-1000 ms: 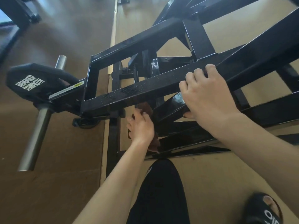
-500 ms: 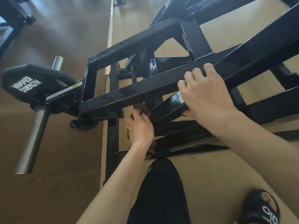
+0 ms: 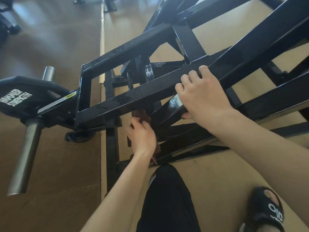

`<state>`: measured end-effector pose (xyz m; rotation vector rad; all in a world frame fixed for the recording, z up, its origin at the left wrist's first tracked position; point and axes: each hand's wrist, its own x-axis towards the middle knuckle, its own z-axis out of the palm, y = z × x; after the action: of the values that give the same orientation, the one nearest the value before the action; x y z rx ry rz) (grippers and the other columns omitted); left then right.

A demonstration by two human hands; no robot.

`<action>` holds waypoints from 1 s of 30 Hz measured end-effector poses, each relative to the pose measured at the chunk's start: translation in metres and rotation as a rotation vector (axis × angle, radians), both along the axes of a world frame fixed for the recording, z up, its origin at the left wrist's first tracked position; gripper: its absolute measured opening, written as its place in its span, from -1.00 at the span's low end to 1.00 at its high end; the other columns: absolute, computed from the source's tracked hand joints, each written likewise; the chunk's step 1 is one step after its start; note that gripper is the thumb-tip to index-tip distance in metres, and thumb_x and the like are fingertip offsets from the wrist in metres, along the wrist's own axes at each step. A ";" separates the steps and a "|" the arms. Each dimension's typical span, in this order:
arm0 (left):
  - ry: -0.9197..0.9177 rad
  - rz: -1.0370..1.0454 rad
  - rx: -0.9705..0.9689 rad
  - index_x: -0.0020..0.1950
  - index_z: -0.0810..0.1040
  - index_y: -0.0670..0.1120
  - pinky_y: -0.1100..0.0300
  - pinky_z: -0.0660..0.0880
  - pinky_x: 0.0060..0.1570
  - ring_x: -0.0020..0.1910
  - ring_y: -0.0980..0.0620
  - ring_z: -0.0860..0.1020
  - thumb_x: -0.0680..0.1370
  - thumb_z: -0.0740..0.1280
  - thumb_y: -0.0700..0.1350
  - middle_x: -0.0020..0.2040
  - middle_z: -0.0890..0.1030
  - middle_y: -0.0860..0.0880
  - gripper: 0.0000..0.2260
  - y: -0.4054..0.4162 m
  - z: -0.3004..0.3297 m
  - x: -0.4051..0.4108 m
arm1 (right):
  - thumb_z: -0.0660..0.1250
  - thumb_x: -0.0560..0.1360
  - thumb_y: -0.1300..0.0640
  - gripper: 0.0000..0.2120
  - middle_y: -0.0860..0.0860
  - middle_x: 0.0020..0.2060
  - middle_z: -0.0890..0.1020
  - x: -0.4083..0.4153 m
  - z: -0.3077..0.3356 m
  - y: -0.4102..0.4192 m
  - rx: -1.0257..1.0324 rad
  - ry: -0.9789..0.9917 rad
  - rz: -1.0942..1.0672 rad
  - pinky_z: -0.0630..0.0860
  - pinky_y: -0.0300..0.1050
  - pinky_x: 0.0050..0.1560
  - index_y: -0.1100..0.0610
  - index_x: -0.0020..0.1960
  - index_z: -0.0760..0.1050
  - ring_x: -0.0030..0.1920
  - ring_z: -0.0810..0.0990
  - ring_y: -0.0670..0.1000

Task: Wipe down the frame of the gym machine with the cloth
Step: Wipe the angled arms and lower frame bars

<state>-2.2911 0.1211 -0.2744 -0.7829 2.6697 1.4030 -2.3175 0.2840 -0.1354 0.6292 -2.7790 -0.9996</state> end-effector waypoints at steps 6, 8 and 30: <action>0.027 -0.044 -0.092 0.39 0.31 -0.08 -0.01 0.46 0.05 0.12 -0.16 0.49 0.73 0.08 -0.07 0.28 0.41 -0.21 -0.75 -0.010 -0.011 0.000 | 0.30 0.51 -0.36 -0.34 0.14 0.22 0.55 0.007 0.003 -0.001 -0.004 0.030 -0.007 0.32 0.16 0.41 0.15 0.33 0.43 0.25 0.51 0.18; -0.128 -0.037 -0.101 0.47 0.25 -0.06 -0.12 0.49 0.16 0.18 -0.23 0.49 0.73 0.05 -0.06 0.37 0.37 -0.24 -0.69 -0.031 -0.024 -0.009 | 0.31 0.51 -0.35 -0.36 0.14 0.21 0.56 0.008 0.003 -0.002 -0.017 0.034 -0.007 0.33 0.17 0.42 0.14 0.32 0.43 0.25 0.51 0.18; 0.184 0.070 0.100 0.33 0.32 -0.01 0.33 0.40 -0.15 -0.04 0.08 0.45 0.72 0.11 0.00 0.21 0.44 -0.08 -0.79 0.099 0.027 0.086 | 0.32 0.50 -0.27 -0.48 0.07 0.19 0.62 0.007 0.010 0.012 -0.088 0.000 0.229 0.39 0.07 0.32 0.02 0.32 0.50 0.21 0.58 0.13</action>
<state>-2.2054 0.2202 -0.2477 -0.7811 2.7011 1.6891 -2.3106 0.2963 -0.1256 0.9088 -2.6567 -0.8254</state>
